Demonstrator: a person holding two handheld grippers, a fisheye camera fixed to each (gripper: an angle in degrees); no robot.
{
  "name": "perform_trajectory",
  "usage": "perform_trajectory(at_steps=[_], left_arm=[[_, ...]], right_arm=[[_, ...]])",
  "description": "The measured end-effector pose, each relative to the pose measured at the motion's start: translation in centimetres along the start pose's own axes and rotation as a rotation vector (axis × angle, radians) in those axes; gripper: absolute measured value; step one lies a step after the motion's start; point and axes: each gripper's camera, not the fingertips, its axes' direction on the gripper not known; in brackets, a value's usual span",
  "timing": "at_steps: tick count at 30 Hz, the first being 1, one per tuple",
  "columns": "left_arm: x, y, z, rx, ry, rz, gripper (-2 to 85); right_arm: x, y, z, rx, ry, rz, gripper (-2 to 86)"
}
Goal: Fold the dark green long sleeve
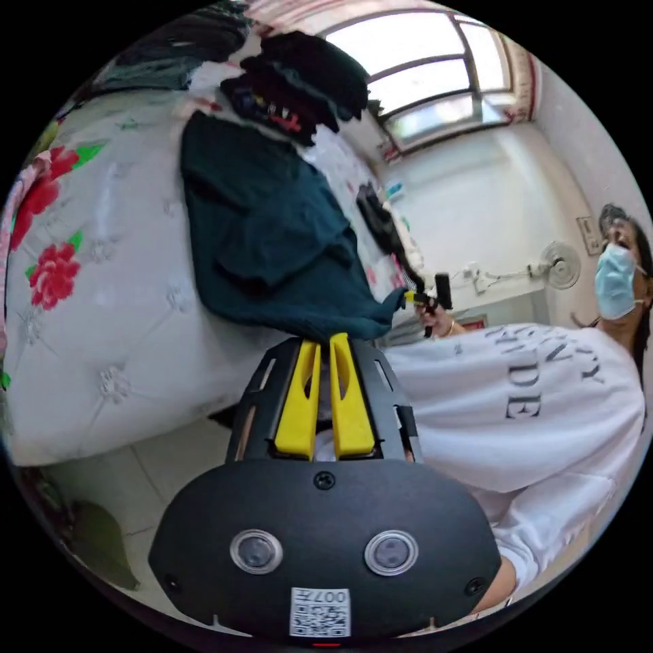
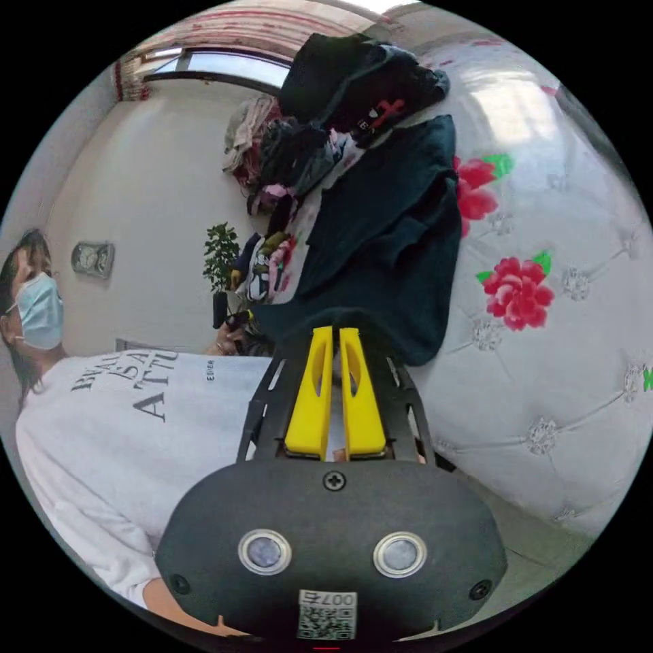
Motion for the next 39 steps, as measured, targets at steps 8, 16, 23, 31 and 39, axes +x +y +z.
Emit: perform_trajectory(at_steps=[8, 16, 23, 31, 39], left_arm=[[-6.9, -4.0, -2.1, 0.426, -0.131, -0.341, 7.3], [-4.9, -6.1, 3.3, 0.065, -0.444, -0.19, 11.3], [-4.4, -8.6, 6.4, -0.05, -0.591, -0.135, 9.7], [-5.0, -10.7, 7.0, -0.084, -0.573, -0.123, 5.7], [-5.1, -11.4, 7.2, -0.117, -0.626, -0.142, 9.1]], right_arm=[[3.9, -6.4, -1.5, 0.185, 0.289, 0.052, 3.6], [5.2, -6.2, 3.8, -0.052, 0.536, -0.055, 6.5], [7.9, -8.8, 7.7, -0.202, 0.543, 0.002, 3.0], [9.5, -4.4, 4.4, -0.14, 0.469, 0.035, 2.7], [10.7, -6.1, 7.2, -0.229, 0.672, 0.006, 5.6]])
